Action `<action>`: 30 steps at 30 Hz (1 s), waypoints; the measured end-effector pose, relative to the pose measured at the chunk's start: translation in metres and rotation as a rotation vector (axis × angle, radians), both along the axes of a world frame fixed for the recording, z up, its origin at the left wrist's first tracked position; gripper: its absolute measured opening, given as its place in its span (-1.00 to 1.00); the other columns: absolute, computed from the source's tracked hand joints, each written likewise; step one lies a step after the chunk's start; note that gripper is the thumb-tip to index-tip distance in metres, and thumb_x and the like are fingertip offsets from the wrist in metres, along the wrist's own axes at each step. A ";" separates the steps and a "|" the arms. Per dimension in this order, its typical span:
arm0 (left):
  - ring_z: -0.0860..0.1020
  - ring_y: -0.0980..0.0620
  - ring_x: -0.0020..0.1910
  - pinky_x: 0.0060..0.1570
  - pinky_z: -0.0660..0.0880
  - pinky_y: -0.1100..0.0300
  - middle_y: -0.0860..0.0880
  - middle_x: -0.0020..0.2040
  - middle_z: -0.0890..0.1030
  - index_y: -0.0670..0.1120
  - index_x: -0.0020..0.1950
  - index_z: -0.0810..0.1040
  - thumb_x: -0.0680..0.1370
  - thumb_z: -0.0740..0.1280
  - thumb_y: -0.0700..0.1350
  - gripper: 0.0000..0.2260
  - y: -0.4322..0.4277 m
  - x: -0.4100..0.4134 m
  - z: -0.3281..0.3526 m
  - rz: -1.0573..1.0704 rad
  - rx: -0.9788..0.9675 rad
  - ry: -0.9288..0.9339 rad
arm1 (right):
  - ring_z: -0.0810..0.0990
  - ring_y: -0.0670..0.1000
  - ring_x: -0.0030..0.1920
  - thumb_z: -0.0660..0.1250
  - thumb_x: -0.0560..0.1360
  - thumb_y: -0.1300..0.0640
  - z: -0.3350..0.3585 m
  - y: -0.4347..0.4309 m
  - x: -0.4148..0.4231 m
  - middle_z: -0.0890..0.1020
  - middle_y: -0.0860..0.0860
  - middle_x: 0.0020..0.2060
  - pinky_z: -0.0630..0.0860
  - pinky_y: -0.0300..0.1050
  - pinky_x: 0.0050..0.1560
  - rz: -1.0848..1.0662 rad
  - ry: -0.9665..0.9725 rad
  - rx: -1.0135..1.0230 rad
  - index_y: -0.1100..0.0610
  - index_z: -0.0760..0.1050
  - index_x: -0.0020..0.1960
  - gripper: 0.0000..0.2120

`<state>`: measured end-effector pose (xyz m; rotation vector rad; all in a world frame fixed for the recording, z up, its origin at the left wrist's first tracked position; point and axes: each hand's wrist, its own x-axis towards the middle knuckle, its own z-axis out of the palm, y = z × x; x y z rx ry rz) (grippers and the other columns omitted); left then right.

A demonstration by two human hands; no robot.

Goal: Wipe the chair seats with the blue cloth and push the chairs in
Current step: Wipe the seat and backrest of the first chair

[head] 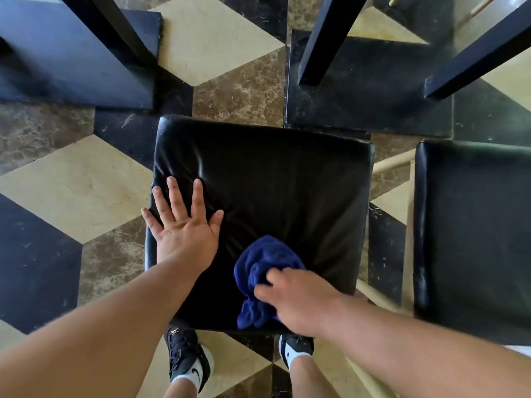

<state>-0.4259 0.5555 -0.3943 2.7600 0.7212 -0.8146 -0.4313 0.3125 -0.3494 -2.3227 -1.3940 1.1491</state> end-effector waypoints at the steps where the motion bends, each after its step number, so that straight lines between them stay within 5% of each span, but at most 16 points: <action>1: -0.50 -0.20 0.58 0.52 -0.38 -0.33 -0.11 0.60 -0.54 0.18 0.57 -0.51 0.61 -0.24 0.38 -0.34 0.000 0.000 0.000 -0.001 0.001 0.005 | 0.59 0.27 -0.03 0.40 0.53 0.07 -0.002 -0.004 -0.004 0.51 0.14 0.07 0.40 0.10 -0.24 0.059 0.016 0.002 0.02 0.40 0.25 -0.67; 5: -0.45 -0.22 0.60 0.54 -0.34 -0.35 -0.13 0.63 -0.48 0.15 0.62 -0.43 0.63 -0.21 0.37 -0.32 -0.003 0.000 0.001 -0.013 0.020 -0.002 | 0.61 0.24 -0.07 0.36 0.52 0.13 -0.003 -0.009 0.028 0.55 0.09 0.02 0.41 0.08 -0.25 0.142 -0.036 0.021 -0.02 0.47 0.20 -0.73; 14: -0.29 -0.29 0.64 0.55 -0.20 -0.41 -0.18 0.69 -0.28 0.06 0.71 -0.21 0.69 -0.13 0.24 -0.37 -0.022 -0.004 0.007 -0.006 0.060 -0.104 | 0.56 0.27 0.05 0.28 0.55 0.15 -0.007 -0.016 0.199 0.46 0.13 0.13 0.38 0.06 -0.12 -0.466 -0.360 -0.065 -0.08 0.46 0.21 -0.74; 18: -0.18 -0.27 0.67 0.54 -0.13 -0.42 -0.13 0.72 -0.11 0.16 0.70 -0.03 0.69 0.02 0.29 -0.39 -0.052 -0.004 0.011 -0.232 -0.033 -0.197 | 0.51 0.22 -0.06 0.26 0.56 0.20 -0.005 -0.025 0.219 0.39 0.07 0.06 0.35 0.03 -0.18 -0.566 -0.367 -0.090 -0.02 0.45 0.22 -0.73; 25: -0.30 -0.28 0.64 0.49 -0.08 -0.53 -0.05 0.71 -0.26 0.27 0.67 -0.10 0.64 0.05 0.35 -0.36 -0.080 0.011 0.011 -0.179 -0.051 -0.079 | 0.61 0.30 -0.05 0.44 0.48 0.03 0.008 -0.057 0.068 0.51 0.18 0.08 0.44 0.10 -0.20 -0.173 -0.151 -0.040 0.02 0.46 0.24 -0.64; 30: -0.33 -0.29 0.63 0.47 -0.04 -0.57 -0.03 0.69 -0.29 0.27 0.66 -0.09 0.65 0.06 0.33 -0.37 -0.086 0.017 0.017 -0.144 -0.061 -0.037 | 0.58 0.26 -0.03 0.34 0.57 0.14 0.003 -0.062 0.024 0.51 0.13 0.07 0.33 0.09 -0.24 0.121 0.050 -0.091 0.03 0.45 0.29 -0.70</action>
